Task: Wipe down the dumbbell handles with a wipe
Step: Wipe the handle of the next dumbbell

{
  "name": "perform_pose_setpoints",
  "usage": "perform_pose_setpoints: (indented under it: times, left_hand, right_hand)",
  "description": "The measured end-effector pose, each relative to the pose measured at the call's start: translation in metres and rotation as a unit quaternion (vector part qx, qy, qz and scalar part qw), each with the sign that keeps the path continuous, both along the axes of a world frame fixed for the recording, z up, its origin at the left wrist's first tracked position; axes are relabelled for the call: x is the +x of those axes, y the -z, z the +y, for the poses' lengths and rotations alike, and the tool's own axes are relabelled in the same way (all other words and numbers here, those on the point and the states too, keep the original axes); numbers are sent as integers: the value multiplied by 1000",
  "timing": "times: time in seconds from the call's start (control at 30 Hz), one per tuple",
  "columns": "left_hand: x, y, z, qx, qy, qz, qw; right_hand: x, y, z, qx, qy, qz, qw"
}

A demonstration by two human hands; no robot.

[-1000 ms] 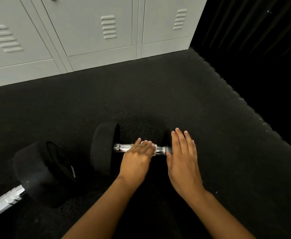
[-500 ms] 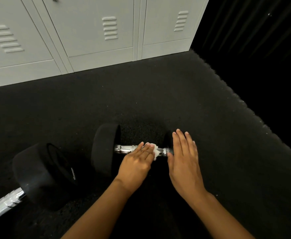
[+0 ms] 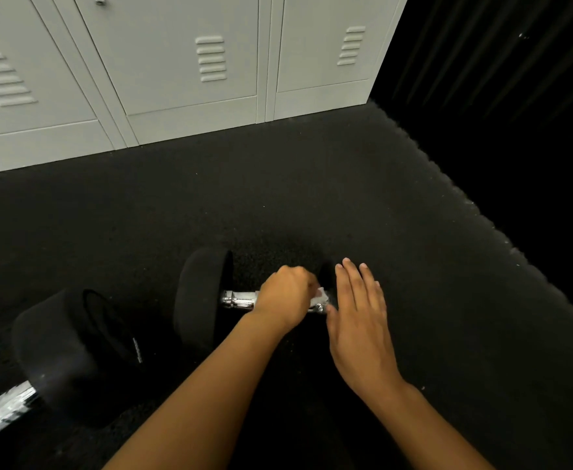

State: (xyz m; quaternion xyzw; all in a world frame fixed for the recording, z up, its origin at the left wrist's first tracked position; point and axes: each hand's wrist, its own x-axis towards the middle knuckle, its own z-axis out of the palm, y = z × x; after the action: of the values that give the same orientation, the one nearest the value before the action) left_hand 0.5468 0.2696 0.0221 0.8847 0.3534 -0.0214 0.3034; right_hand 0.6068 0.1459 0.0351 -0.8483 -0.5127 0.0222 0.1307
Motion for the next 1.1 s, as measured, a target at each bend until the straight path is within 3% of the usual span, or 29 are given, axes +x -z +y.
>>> perform_pose_setpoints:
  times: [0.1, 0.27, 0.43, 0.6, 0.83, 0.97, 1.1]
  left_hand:
    - [-9, 3, 1, -18, 41, 6, 999]
    - [13, -2, 3, -13, 56, 99, 993]
    - [-1, -11, -11, 117, 87, 100, 984]
    - [12, -15, -9, 52, 53, 110, 991]
    - [-1, -8, -22, 121, 45, 62, 990]
    - [-5, 9, -30, 132, 24, -38, 990]
    - [-31, 46, -37, 222, 58, -245, 942]
  right_hand:
    - [-1, 2, -3, 6, 4, -2, 1000]
    - [-1, 5, -3, 3, 7, -16, 1000]
    - [0, 5, -2, 2, 9, -26, 1000]
    - [2, 4, -1, 5, 1, -11, 1000]
    - [0, 2, -1, -2, -2, 0, 1000]
    - [2, 2, 1, -6, -1, -3, 1000]
    - [1, 2, 0, 7, 0, 1, 1000]
